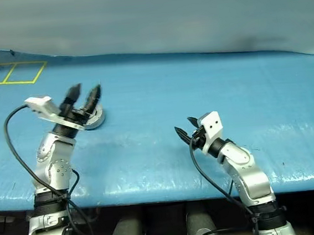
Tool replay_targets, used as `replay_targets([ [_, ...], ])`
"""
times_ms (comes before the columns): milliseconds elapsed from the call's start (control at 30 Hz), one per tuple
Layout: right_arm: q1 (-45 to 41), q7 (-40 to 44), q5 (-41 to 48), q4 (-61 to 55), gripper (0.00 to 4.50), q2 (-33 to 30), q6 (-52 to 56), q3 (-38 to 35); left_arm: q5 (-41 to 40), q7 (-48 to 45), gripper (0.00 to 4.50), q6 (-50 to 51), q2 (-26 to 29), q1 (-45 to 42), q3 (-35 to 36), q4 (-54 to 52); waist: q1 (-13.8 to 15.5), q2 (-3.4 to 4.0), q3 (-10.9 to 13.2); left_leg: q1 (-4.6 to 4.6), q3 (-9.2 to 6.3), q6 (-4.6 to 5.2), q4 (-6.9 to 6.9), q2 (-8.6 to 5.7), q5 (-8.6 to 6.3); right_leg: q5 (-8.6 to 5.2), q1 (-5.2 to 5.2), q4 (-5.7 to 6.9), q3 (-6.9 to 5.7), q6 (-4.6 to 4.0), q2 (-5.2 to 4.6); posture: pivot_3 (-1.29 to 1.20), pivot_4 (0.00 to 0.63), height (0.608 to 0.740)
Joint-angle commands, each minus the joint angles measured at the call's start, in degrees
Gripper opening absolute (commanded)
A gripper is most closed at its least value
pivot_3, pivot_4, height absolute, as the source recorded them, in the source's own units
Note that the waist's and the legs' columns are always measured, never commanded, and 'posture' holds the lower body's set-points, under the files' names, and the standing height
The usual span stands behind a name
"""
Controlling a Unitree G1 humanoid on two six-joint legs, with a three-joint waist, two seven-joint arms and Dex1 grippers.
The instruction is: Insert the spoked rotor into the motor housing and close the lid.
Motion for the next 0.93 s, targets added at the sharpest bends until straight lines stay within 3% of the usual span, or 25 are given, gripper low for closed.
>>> replay_targets([
  [33,-1.1,1.0,-1.6,0.0,3.13,-2.2,-2.7,-2.2,4.5,-7.9,4.48,1.8,3.3,1.9,-8.4,-4.0,-0.4,0.01,0.0,0.02,0.00,0.00,-0.02,0.02,0.00,-0.07,-0.01,0.03,0.01,0.05,0.02,0.00,0.150,0.740],
  [167,0.7,7.3,0.3,-0.8,3.13,-5.0,-2.5,-1.5,10.7,-14.5,4.48,0.6,6.7,4.2,-17.4,-4.4,-0.5,0.03,0.0,0.06,0.00,0.01,-0.08,0.07,0.00,-0.17,-0.04,0.09,0.03,0.05,0.08,0.00,0.150,0.740],
  [367,1.9,6.7,-2.0,-0.2,4.45,-4.3,-4.8,-1.5,12.8,-16.1,4.50,-1.2,6.5,4.9,-18.5,-3.0,-0.3,0.06,0.0,0.03,0.01,0.01,-0.04,0.07,0.00,-0.21,-0.05,0.08,0.03,0.01,0.05,0.00,0.150,0.740],
  [933,1.4,5.3,-4.9,0.6,4.45,-3.3,-5.6,-1.2,15.1,-16.0,4.50,-3.4,5.1,4.5,-17.7,-0.6,-0.3,0.07,0.0,0.03,0.04,0.02,-0.02,0.05,0.00,-0.21,-0.04,0.07,0.03,0.03,0.01,0.00,0.150,0.740],
])
